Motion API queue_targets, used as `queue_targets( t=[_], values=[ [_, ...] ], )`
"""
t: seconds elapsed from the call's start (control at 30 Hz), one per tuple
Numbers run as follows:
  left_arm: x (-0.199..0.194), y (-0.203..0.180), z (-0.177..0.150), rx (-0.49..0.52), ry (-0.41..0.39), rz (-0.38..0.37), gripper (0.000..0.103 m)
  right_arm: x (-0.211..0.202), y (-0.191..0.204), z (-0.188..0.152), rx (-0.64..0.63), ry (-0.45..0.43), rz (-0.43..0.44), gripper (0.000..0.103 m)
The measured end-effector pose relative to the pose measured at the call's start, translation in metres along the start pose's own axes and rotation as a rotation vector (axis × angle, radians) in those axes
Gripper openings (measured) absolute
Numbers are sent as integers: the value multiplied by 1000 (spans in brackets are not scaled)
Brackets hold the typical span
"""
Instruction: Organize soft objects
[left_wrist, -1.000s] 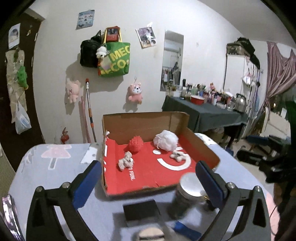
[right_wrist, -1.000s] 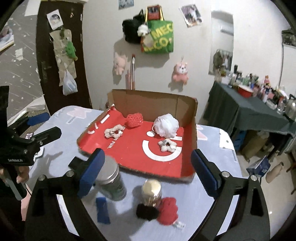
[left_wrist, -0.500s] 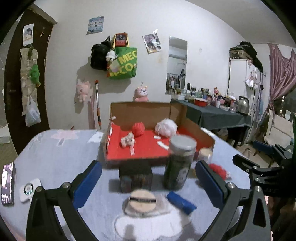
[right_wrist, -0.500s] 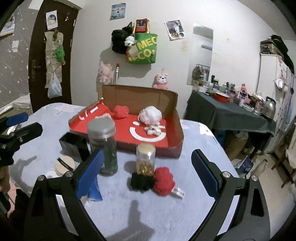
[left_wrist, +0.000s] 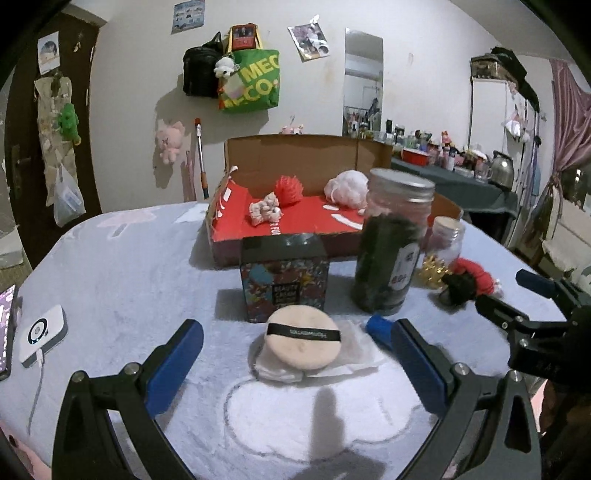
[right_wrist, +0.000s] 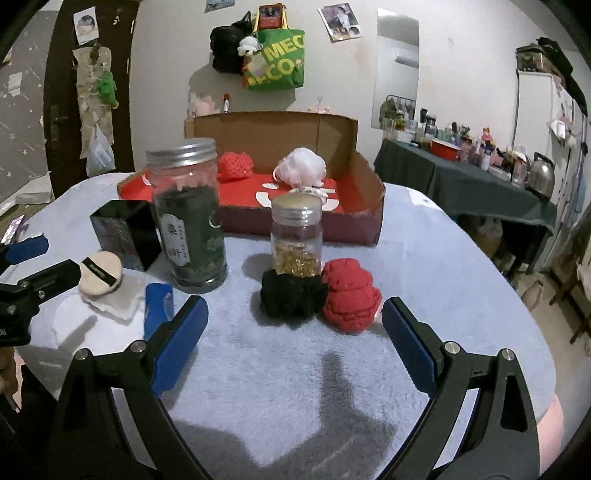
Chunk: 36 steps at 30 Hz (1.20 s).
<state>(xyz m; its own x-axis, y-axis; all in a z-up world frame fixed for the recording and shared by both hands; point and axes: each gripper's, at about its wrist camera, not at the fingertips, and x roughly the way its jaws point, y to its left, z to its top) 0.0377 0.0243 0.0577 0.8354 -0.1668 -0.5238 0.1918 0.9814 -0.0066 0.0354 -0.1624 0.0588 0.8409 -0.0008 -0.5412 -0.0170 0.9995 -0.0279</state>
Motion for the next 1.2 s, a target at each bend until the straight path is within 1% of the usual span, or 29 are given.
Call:
queue_targets(
  t=[0.23, 0.4, 0.53, 0.57, 0.6, 0.63, 0.7, 0.73, 0.77, 0.8, 0.87, 0.97, 1.07, 1.13, 1.2],
  values=[
    [19, 0, -2, 31, 61, 9, 101, 17, -4, 4, 0, 29, 15, 97],
    [33, 4, 0, 45, 115, 5, 94, 31, -4, 11, -10, 62, 32, 96],
    [42, 8, 1, 53, 157, -6, 85, 41, 0, 15, -41, 85, 34, 95],
    [45, 8, 1, 58, 172, -16, 79, 43, 0, 15, -48, 94, 36, 93],
    [47, 9, 1, 61, 182, -25, 72, 47, 1, 15, -53, 106, 37, 91],
    [48, 9, 1, 65, 193, -38, 68, 49, 1, 15, -59, 114, 35, 84],
    [50, 10, 0, 65, 213, -72, 47, 49, 3, 15, -83, 109, 27, 75],
    [50, 10, 0, 65, 217, -84, 41, 49, 4, 16, -99, 109, 28, 60],
    [49, 10, 1, 64, 218, -88, 31, 50, 5, 16, -106, 119, 31, 38],
    [48, 11, 1, 65, 218, -93, 25, 52, 4, 15, -105, 136, 43, 32],
    [45, 13, 3, 51, 219, -121, 25, 51, 3, 14, -104, 140, 68, 31],
    [39, 15, 7, 35, 210, -147, 23, 40, 4, 14, -121, 108, 77, 26],
    [29, 13, 11, 35, 195, -169, 23, 30, 2, 15, -100, 91, 132, 26],
    [26, 11, 15, 30, 195, -201, 22, 25, 2, 16, -83, 86, 174, 26],
    [23, 6, 18, 25, 196, -249, 22, 21, 4, 17, -78, 76, 205, 25]
  ],
)
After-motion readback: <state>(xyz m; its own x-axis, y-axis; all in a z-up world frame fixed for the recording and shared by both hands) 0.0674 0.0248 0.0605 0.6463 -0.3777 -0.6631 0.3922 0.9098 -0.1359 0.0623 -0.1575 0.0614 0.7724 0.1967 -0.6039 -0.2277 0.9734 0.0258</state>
